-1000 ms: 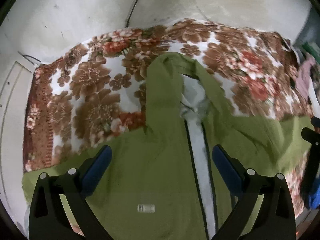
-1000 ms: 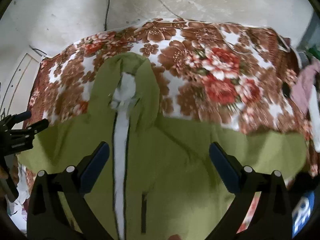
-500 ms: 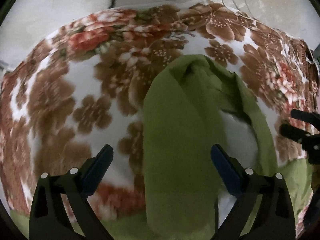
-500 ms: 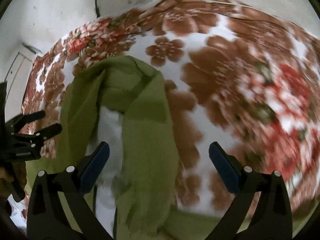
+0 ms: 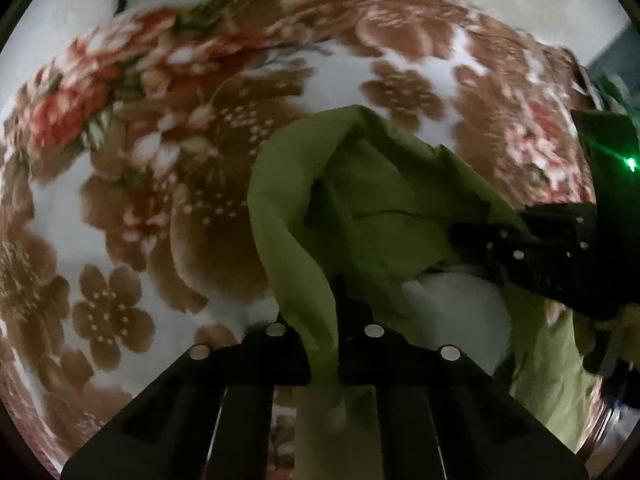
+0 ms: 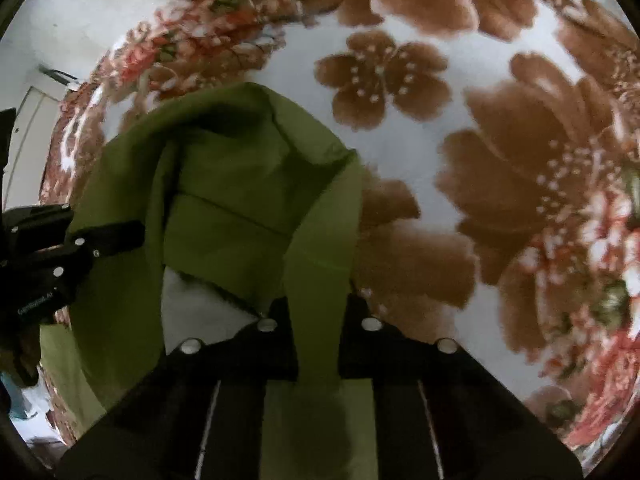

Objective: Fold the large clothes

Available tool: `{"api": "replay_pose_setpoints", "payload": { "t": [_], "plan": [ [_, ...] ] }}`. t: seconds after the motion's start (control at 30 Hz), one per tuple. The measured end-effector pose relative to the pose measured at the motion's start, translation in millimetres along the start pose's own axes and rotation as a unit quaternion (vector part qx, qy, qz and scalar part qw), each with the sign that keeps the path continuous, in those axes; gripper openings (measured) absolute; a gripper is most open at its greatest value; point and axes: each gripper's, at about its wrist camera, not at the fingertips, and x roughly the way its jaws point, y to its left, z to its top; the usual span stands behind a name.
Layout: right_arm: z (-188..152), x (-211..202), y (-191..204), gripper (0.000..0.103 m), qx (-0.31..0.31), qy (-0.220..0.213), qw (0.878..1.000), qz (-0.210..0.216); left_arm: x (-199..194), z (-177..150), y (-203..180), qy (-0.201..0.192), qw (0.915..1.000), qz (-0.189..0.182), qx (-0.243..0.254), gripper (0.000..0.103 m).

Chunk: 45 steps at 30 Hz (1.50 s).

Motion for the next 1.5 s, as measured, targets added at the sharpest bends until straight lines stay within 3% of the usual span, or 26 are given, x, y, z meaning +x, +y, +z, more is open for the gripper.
{"api": "replay_pose_setpoints", "payload": {
  "t": [0.23,0.4,0.53,0.67,0.77,0.83,0.9,0.97,1.0,1.03,1.17,1.3,1.4,1.5],
  "plan": [
    [-25.9,-89.4,33.9,0.007,-0.063,-0.05,0.997,-0.009,-81.7,-23.9,-27.2,-0.062,0.9977,-0.003,0.028,0.006],
    [-67.5,-157.6,73.0,0.007,-0.069,-0.08,0.994,-0.01,-141.3,-71.2,-59.2,-0.099,0.9946,-0.007,0.029,0.006],
    [-120.4,-174.7,98.8,0.008,-0.108,-0.09,0.989,-0.039,-163.0,-131.1,-85.0,-0.118,0.9913,0.018,0.056,0.007],
    [-188.7,-181.9,104.9,0.016,-0.096,-0.111,0.989,-0.015,-164.4,-201.0,-116.4,-0.156,0.9786,0.067,0.116,0.012],
    [-245.8,-171.0,108.2,0.033,-0.093,-0.101,0.99,-0.001,-158.0,-257.0,-139.1,-0.179,0.9696,0.084,0.144,0.02],
    [-278.3,-159.5,104.9,0.048,-0.075,-0.073,0.994,0.011,-143.5,-293.6,-150.8,-0.164,0.9709,0.084,0.153,0.027],
    [-308.2,-146.9,98.4,0.052,-0.048,-0.043,0.998,0.019,-123.9,-329.9,-159.4,-0.131,0.9756,0.085,0.154,0.025],
    [-341.6,-139.9,90.5,0.068,-0.015,-0.016,0.999,0.025,-114.4,-353.6,-163.0,-0.114,0.9792,0.083,0.145,0.028],
    [-356.2,-141.3,86.4,0.071,-0.002,-0.009,0.999,0.033,-110.4,-368.8,-164.3,-0.105,0.9818,0.082,0.136,0.035],
    [-366.4,-143.7,83.1,0.073,0.007,-0.003,0.999,0.037,-109.4,-381.8,-165.0,-0.1,0.9836,0.083,0.126,0.052],
    [-399.1,-158.0,72.7,0.078,0.019,0.017,0.999,0.027,-120.1,-432.6,-163.8,-0.07,0.9893,0.07,0.108,0.07],
    [-400.8,-186.7,50.9,0.079,0.048,0.004,0.999,0.025,-144.9,-466.6,-144.5,-0.047,0.9906,0.088,0.094,0.079],
    [-393.5,-205.7,38.8,0.086,0.058,-0.019,0.998,0.014,-164.2,-462.1,-116.4,-0.055,0.9934,0.093,0.041,0.079],
    [-367.5,-204.1,30.7,0.086,0.068,-0.025,0.997,0.017,-166.9,-440.0,-96.2,-0.066,0.9935,0.093,0.003,0.079]
  ]
}}
